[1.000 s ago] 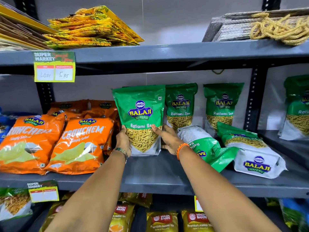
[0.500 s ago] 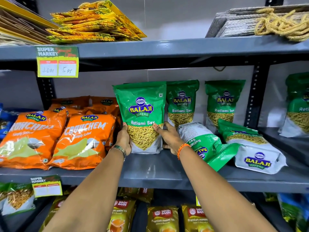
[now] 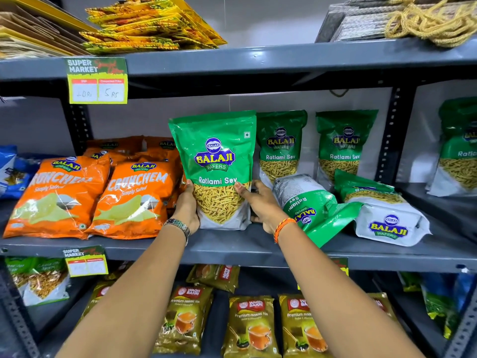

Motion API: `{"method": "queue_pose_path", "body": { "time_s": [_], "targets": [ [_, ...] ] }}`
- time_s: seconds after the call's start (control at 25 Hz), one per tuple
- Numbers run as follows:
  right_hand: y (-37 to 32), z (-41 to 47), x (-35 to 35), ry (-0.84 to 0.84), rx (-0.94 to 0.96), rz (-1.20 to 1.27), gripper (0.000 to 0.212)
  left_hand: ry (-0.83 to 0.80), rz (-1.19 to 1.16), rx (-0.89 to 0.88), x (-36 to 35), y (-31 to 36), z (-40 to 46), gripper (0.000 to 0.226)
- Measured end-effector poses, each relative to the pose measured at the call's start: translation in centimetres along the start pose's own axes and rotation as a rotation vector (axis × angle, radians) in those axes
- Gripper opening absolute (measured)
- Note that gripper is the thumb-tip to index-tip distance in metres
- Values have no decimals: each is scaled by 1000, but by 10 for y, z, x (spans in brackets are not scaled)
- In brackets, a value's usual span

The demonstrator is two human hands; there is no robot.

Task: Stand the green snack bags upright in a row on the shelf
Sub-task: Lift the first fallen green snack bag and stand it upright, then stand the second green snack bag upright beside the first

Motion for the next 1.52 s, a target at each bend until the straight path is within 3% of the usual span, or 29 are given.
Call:
{"method": "queue_pose_path", "body": {
  "time_s": [0.36,0.6,0.68,0.8,0.88,1.0,1.08,1.16,1.24,1.36,1.52],
  "targets": [
    [-5,-10,-2,6,-43,-42,57,48,26,-58,1,2,-13,39],
    [-10,-13,1,-18,-60,-64,54,108,36,-73,-2,2,-18,43],
    [-14,-15,4,-53,-62,-76,52,225,58,-163,-3,1,-26,32],
    [-28,-25,24,-139,2,-223,54,384,199,-386,-3,-3,-48,33],
    [-43,-35,54,-160,123,-404,52,400,251,-491,-7,-8,-65,24],
    [-66,-55,115,-113,271,-725,68,372,474,-722,-18,-21,-92,37],
    [-73,-71,153,-73,298,-927,78,249,566,-920,-27,-34,-105,40],
    [-69,-86,180,-66,262,-1080,81,23,666,-1100,-37,-49,-113,36],
    [-58,-97,193,-84,214,-1198,83,-214,826,-1154,-52,-65,-113,38],
    [-32,-103,200,-83,193,-1272,81,-450,1141,-1001,-75,-87,-102,54],
    [-11,-99,208,33,322,-1272,66,-564,1373,-712,-94,-104,-77,83]
  ]
}}
Point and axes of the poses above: each hand's wrist, its own z-axis towards the middle knuckle, its own x-axis out of the back of the hand, y = z × x, the point moved 1 cm from there along z, towards the middle knuckle, and after that the axes turned 7 degrees about -z, right-handed, at the moved point
